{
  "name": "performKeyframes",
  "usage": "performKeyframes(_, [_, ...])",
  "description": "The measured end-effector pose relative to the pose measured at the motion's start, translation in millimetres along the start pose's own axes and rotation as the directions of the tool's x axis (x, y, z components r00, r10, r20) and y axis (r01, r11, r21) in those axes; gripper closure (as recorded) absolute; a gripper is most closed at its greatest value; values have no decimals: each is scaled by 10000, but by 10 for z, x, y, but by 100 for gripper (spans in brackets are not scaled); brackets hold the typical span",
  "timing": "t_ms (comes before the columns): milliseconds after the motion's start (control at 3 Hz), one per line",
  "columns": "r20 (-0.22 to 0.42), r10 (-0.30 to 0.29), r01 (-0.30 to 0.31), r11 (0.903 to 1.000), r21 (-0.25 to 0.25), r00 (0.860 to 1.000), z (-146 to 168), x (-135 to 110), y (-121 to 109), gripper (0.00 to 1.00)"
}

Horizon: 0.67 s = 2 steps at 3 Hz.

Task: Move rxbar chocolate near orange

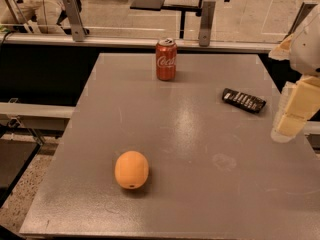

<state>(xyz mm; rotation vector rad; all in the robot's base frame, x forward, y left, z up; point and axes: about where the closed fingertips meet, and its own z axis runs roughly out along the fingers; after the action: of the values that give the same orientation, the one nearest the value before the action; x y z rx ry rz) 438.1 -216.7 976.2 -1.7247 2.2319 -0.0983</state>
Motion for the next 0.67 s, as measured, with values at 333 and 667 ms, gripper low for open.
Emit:
performKeyframes(333, [1, 0, 0, 10000, 2, 10000, 0, 0, 0, 0])
performKeyframes(667, [-1, 201, -201, 9997, 123, 9998, 1, -2, -53, 0])
